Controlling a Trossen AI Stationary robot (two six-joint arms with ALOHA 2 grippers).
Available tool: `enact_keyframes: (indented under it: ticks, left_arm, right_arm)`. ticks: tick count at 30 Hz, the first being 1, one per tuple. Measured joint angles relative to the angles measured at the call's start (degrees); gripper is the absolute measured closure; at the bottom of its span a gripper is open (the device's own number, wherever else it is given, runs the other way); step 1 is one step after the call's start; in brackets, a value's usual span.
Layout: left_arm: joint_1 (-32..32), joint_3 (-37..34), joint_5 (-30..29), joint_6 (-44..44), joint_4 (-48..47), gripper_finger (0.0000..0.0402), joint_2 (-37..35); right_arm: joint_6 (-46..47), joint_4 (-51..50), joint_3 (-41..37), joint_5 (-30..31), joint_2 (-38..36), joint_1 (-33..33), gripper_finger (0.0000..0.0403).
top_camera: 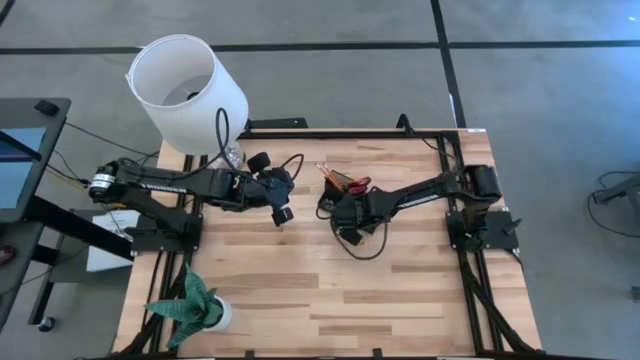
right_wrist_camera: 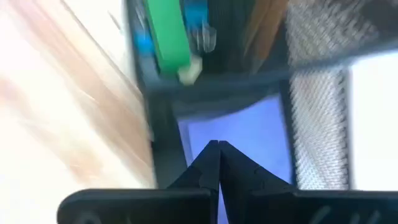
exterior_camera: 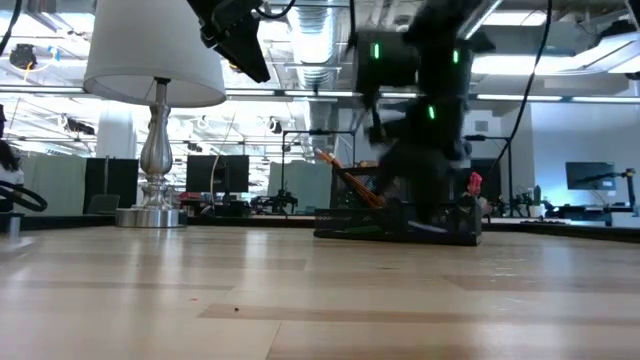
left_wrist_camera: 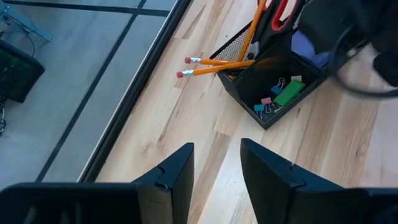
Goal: Pick and place office supplies into organizer
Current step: Put the violet sticky notes into the black desk organizer, then return to Home Position
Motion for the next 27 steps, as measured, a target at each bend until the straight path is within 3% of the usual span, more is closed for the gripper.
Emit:
enact_keyframes:
  ticks: [7,12,22,27]
  left_arm:
    - [-0.01,0.0,-0.01,-0.02,-0.04,0.0274,0.01]
    - [-0.01,0.0,-0.16,-0.08,-1.68,0.0274,-0.01]
    - [-0.01,0.04,-0.45,-10.68,-19.46,0.0274,-3.68]
    - [-0.03,0.07,-2.84,-24.66,-35.38,0.0274,-6.44]
  right_arm:
    - [-0.06,-1.8,2.25,1.32,-7.41,1.18,0.0403]
    - [0.11,-5.61,2.54,-2.79,-13.67,4.55,0.0403]
    - [-0.96,-13.28,2.54,-2.76,-30.01,16.3,0.0403]
    - [-0.26,-16.68,2.54,-3.91,-37.64,21.13,0.0403]
